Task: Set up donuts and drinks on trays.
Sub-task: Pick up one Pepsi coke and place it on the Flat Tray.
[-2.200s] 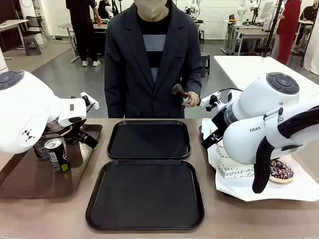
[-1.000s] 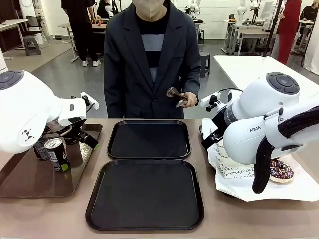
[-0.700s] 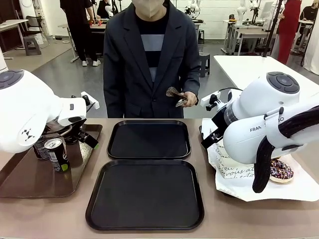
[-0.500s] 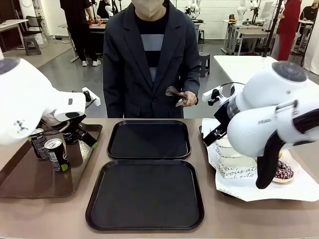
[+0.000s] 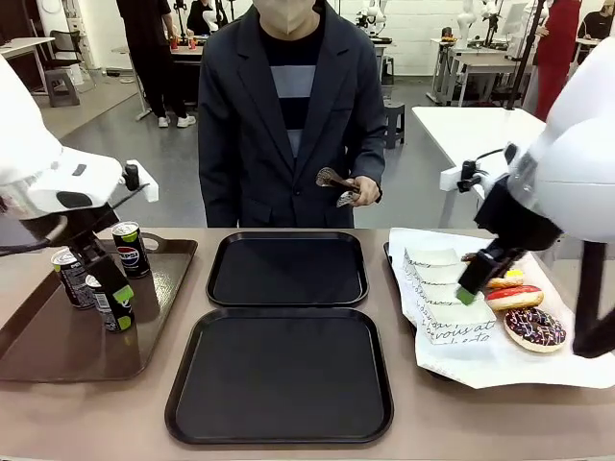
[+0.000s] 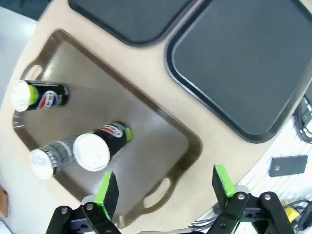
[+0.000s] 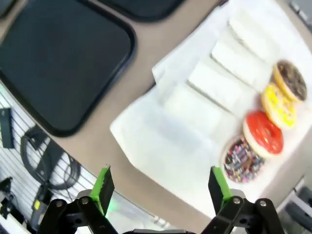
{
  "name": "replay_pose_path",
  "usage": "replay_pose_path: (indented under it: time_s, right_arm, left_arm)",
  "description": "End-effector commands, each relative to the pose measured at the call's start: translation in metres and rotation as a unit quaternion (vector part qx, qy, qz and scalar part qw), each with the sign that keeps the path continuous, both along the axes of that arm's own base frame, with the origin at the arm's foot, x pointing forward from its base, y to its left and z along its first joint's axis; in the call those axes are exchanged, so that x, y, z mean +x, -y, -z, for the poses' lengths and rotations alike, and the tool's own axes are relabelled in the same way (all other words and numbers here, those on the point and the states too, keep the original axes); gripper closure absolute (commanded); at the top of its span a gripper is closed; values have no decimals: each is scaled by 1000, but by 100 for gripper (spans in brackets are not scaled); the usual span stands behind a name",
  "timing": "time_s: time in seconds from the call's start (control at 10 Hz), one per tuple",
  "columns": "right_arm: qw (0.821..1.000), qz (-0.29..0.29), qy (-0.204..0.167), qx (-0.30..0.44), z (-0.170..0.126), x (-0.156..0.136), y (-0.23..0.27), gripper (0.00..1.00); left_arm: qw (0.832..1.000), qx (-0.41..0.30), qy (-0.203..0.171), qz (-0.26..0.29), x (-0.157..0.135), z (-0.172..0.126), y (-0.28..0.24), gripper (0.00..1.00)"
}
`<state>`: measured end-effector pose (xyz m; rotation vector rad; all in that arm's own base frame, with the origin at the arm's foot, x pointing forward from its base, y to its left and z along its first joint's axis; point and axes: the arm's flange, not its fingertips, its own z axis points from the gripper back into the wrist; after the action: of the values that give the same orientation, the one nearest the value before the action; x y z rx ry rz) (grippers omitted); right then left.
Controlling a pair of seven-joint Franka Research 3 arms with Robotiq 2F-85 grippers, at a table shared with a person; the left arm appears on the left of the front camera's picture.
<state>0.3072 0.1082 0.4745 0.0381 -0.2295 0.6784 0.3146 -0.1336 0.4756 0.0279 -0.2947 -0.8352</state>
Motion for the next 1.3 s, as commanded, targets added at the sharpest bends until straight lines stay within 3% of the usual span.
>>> replay_pose_path:
  time_s: [0.0,0.2,0.3,0.4,0.5,0.7,1.0,1.2]
  right_arm:
    - [1000,6,7,19,8,11,-10,0]
    - [1000,2,1,-1,-2,-2,1,0]
    - [987,55,-42,143,-6,12,29,0]
    - [965,104,-65,233,-8,22,69,0]
    - [939,158,-75,296,-8,29,111,0]
    - [895,212,-86,384,-6,29,185,0]
    - [824,262,-100,493,4,18,292,0]
    - [791,271,-103,538,15,10,339,0]
  left_arm:
    - [1000,-6,-17,-7,4,12,4,0]
    - [1000,0,2,0,-1,-1,0,0]
    - [972,-215,-58,-80,28,-14,-39,0]
    - [929,-335,-84,-135,40,-21,-76,0]
    - [911,-371,-109,-141,46,-21,-106,0]
    - [856,-473,-154,-140,49,-28,-164,0]
    - [793,-562,-159,-171,46,-28,-248,0]
    - [755,-595,-174,-214,44,-5,-298,0]
